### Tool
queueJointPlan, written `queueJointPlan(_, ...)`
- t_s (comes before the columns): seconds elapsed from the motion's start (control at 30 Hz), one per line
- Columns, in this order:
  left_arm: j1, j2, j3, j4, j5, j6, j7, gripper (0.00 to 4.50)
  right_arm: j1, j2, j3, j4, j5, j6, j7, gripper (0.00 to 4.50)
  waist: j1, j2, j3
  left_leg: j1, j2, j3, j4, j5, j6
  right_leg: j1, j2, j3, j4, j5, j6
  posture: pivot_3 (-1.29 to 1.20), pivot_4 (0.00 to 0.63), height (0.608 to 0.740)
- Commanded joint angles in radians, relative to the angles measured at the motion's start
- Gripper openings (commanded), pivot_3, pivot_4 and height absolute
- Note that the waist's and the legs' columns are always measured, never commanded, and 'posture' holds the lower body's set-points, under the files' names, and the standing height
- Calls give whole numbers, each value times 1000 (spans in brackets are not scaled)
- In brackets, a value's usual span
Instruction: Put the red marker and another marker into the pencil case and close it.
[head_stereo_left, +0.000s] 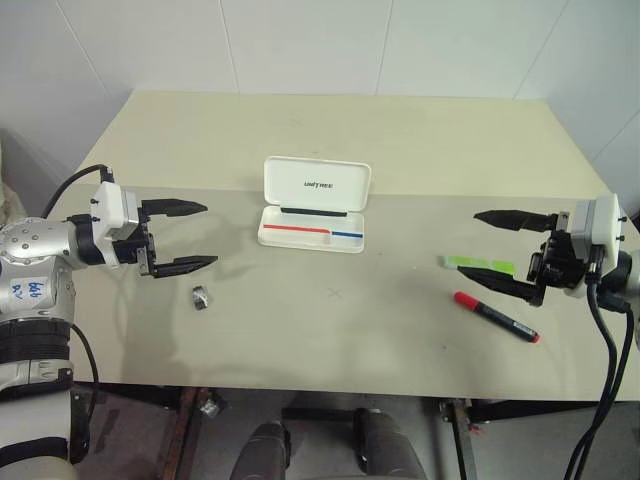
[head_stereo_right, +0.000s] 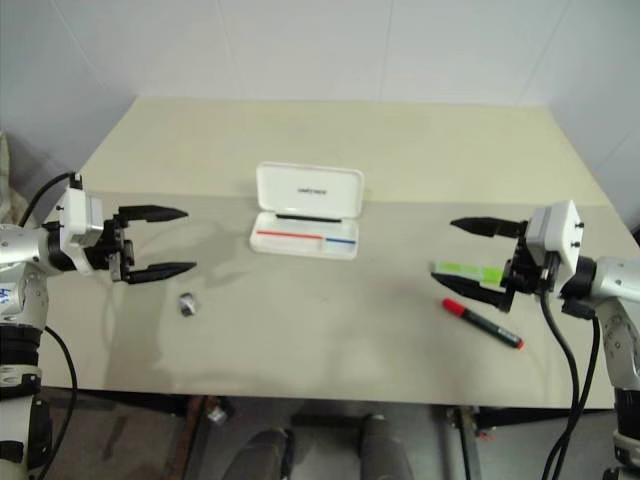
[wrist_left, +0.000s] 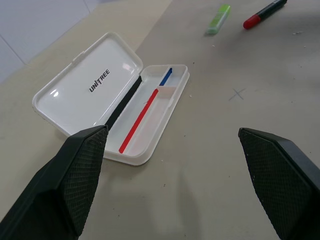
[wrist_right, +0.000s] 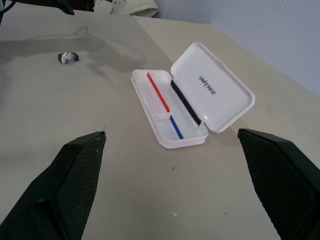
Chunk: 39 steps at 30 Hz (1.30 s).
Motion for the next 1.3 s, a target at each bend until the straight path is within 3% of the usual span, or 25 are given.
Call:
queueJointPlan(0.03,1,22,39,-21,-16,-10,13,4486,-46,16,29,-8,7,-11,13,4500,0,0,0,0,0,0,0,0,0,0,0,0,0,0,0,0,150,740)
queueJointPlan(0.27,-9,3,22,-34,-17,0,11,4486,-155,53,151,-36,12,94,1,4500,-1,1,1,0,0,0,0,0,-1,0,0,0,0,0,0,0,150,740)
queueJointPlan(0.47,-27,0,12,-35,-19,14,5,4486,-297,166,323,5,-78,82,6,4500,-1,1,1,0,1,-1,-1,-1,-1,-1,1,-1,0,0,-1,0,150,740)
queueJointPlan(0.7,-6,-21,3,-165,-40,58,37,4486,-491,361,509,337,-326,-85,-45,4500,-2,1,1,-2,1,0,-1,-1,-2,-3,1,-1,0,0,0,0,150,740)
queueJointPlan(0.87,56,-31,6,-334,-70,148,90,4500,-596,432,542,516,-410,-129,-52,3218,-2,3,2,-6,1,0,-3,-1,-3,-9,1,0,1,0,-1,0,150,740)
queueJointPlan(1.3,98,-24,29,-344,-64,157,132,4500,-734,485,594,756,-554,-152,-14,3218,-9,4,3,-5,1,0,-6,-1,-3,-9,1,-1,0,0,-1,0,150,740)
